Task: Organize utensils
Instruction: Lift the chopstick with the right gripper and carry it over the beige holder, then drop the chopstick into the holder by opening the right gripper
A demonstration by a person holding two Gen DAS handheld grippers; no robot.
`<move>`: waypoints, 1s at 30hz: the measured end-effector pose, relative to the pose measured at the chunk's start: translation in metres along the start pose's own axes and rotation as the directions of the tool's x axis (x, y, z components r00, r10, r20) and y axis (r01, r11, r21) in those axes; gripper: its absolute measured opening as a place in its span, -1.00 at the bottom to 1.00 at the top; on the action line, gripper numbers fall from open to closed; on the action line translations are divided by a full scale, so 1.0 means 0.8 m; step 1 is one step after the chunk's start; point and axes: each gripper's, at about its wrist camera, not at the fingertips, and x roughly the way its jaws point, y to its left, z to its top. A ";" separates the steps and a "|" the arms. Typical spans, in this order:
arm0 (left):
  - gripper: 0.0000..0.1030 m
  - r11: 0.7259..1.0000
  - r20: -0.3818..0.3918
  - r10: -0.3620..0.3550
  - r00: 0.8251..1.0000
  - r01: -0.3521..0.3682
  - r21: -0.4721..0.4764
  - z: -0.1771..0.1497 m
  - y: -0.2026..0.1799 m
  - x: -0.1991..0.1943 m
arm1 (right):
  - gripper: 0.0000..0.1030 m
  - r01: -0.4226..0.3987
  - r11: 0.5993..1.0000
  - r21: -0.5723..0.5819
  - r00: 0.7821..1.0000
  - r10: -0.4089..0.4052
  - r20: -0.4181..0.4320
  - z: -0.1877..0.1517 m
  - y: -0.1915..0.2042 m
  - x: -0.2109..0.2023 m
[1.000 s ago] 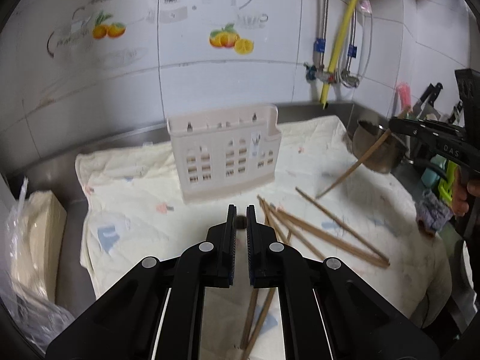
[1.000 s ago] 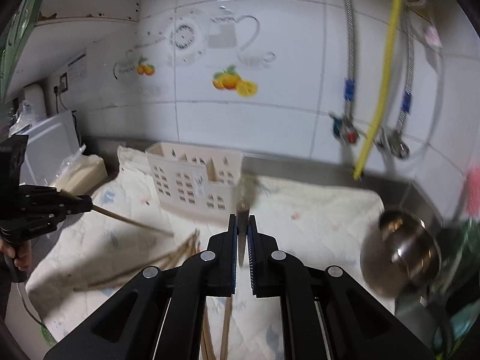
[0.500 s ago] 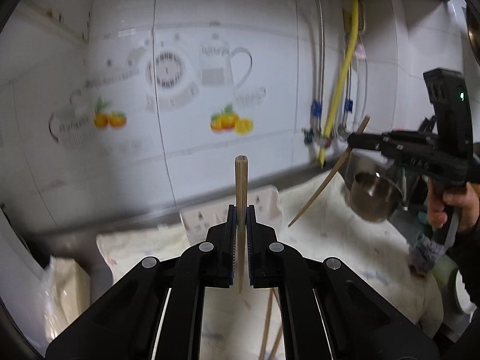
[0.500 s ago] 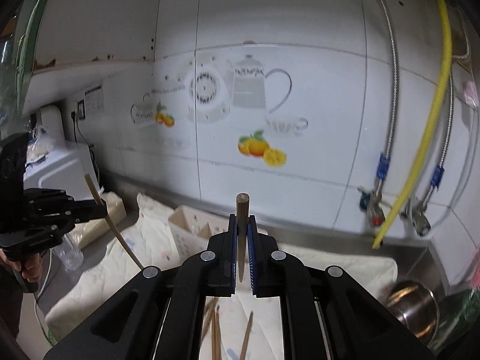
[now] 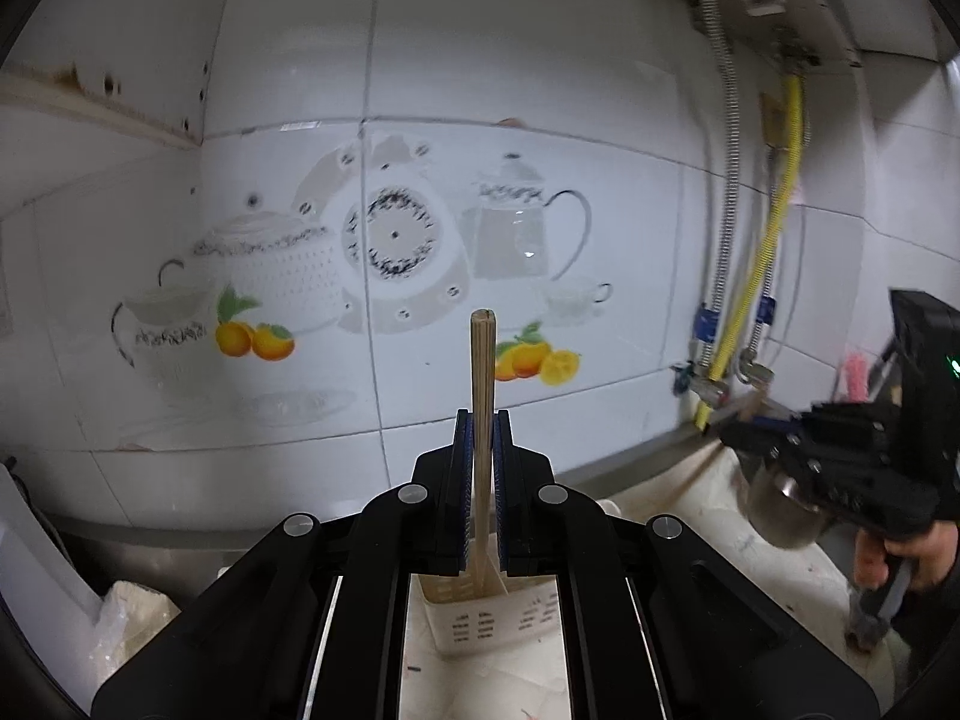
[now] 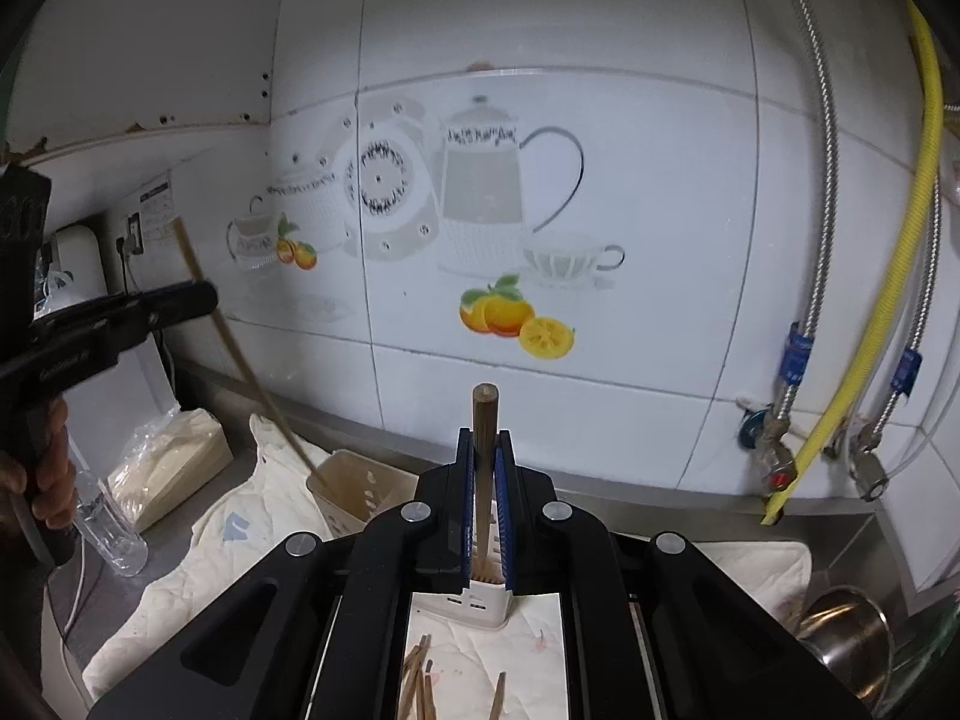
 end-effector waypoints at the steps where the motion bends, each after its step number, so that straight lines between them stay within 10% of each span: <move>1: -0.90 1.000 -0.006 0.001 1.000 -0.001 -0.010 -0.003 0.003 0.006 | -0.87 -0.002 1.000 -0.001 1.000 0.002 -0.006 -0.002 0.000 0.004; 20: -0.84 0.992 -0.185 0.011 0.983 -0.034 -0.123 -0.083 0.047 0.078 | -0.85 0.006 1.000 0.008 0.995 -0.005 -0.099 -0.041 -0.002 0.054; 30: 0.04 0.993 -0.124 0.057 0.991 -0.070 -0.096 -0.075 0.038 0.032 | -0.26 0.033 0.999 0.004 0.999 -0.033 -0.038 -0.040 -0.004 0.013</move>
